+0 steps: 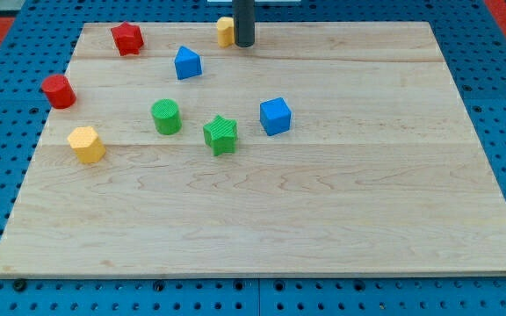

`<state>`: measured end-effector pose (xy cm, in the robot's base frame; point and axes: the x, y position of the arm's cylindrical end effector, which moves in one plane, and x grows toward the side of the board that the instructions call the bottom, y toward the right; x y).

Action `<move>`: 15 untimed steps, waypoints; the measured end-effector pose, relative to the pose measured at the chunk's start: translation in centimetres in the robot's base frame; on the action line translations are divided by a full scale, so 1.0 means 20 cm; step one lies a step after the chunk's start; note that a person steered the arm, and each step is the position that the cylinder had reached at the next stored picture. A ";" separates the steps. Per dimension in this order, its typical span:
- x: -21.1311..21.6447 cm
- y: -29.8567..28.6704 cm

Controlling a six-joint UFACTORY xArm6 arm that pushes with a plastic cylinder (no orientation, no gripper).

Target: Push the red circle diagonally right above blue cube

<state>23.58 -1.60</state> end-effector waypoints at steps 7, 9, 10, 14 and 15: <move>0.07 -0.87; 0.19 -1.43; 0.22 -1.45; 0.70 -1.00; 0.52 -0.52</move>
<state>33.97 -12.06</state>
